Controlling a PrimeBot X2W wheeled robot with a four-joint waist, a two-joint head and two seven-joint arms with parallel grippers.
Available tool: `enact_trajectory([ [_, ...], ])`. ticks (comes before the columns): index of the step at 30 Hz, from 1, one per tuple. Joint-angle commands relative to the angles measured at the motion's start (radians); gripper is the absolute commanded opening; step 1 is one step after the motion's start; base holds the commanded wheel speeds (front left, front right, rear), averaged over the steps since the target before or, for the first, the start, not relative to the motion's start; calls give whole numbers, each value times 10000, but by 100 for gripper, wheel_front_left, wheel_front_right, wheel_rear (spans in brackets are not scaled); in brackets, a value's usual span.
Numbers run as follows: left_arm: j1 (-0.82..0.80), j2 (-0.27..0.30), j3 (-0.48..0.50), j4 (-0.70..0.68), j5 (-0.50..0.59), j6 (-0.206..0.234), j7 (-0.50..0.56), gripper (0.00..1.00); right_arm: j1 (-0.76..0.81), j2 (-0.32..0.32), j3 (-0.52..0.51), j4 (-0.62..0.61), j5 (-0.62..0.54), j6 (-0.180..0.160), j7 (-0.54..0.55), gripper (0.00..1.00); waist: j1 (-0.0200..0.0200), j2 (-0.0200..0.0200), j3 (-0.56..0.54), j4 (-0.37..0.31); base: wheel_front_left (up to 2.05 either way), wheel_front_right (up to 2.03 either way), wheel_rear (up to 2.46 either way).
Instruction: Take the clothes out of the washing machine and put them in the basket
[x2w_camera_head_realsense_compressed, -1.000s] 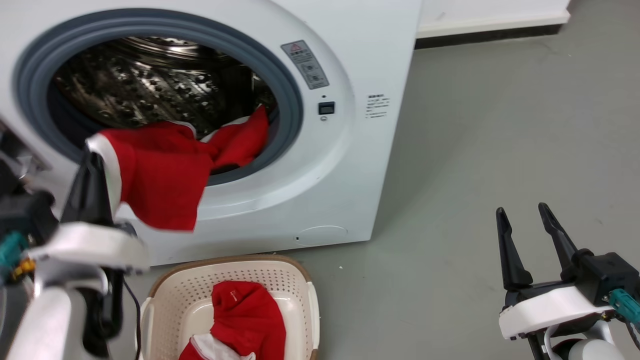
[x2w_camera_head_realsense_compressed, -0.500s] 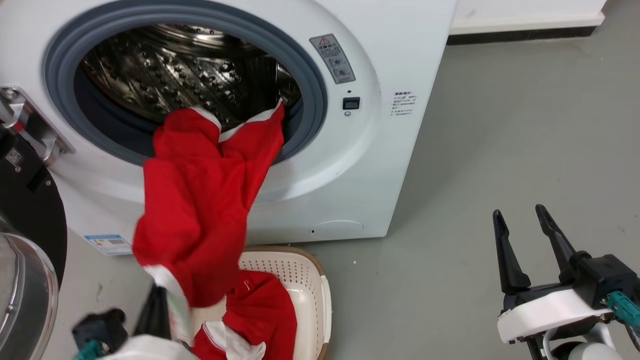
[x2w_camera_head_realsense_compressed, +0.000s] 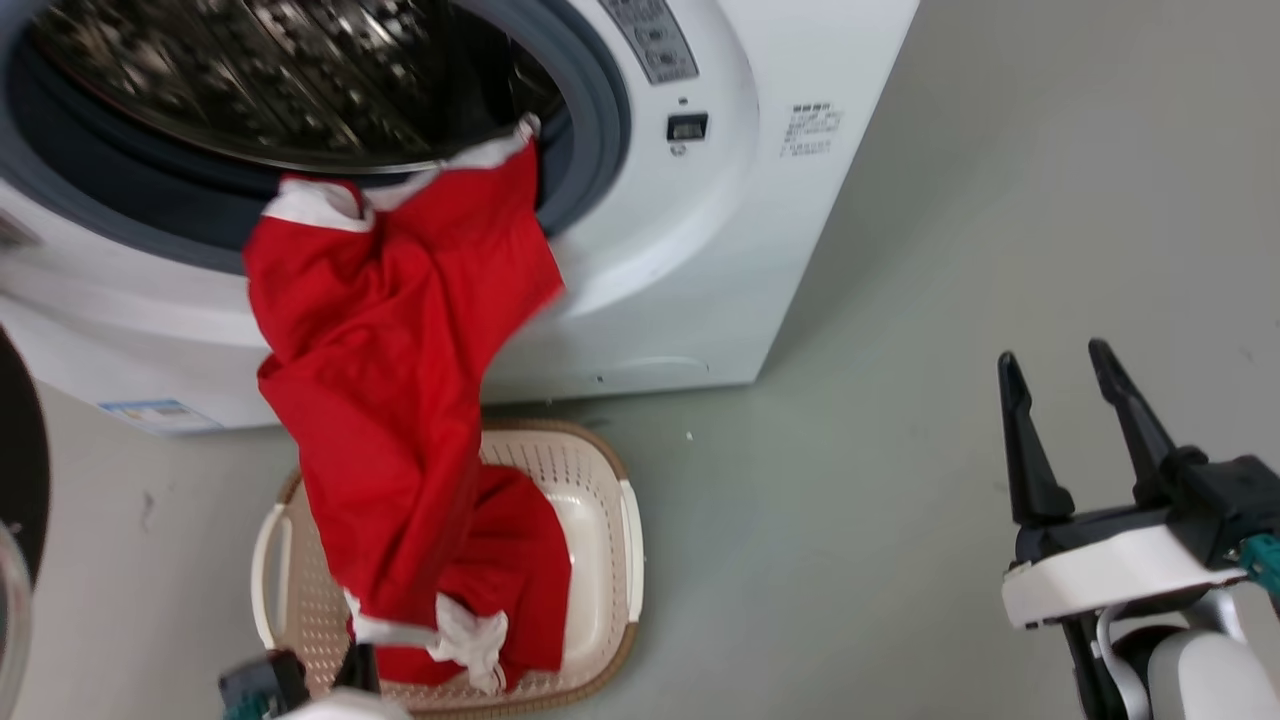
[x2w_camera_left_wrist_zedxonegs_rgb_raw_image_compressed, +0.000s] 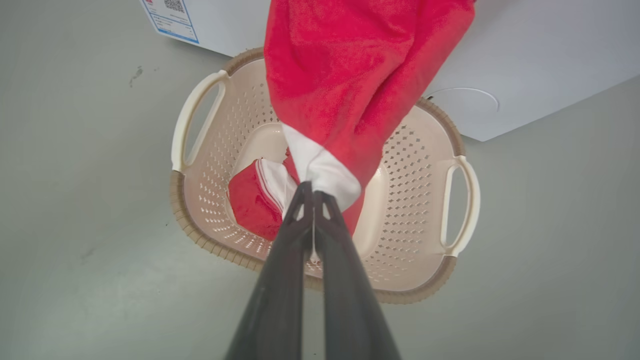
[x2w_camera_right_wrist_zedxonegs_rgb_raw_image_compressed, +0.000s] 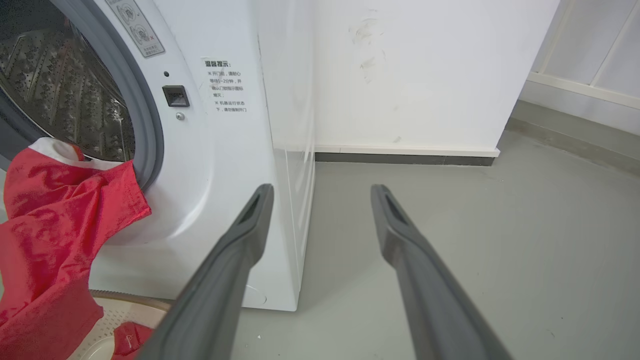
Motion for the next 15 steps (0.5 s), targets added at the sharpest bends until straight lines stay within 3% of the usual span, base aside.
enact_trajectory([
  [1, -370, 43, 42, 204, -21, -82, -69, 0, -183, -2, -14, -49, -46, -7, -12, 100, -1, -1, 531, -157, 0, 0, 0],
  [15, -4913, 749, 517, 4265, 149, -777, -519, 0, -1232, 1, 96, -41, 182, -7, -383, 100, -1, -1, 2885, -1041, 0, 0, 0],
])
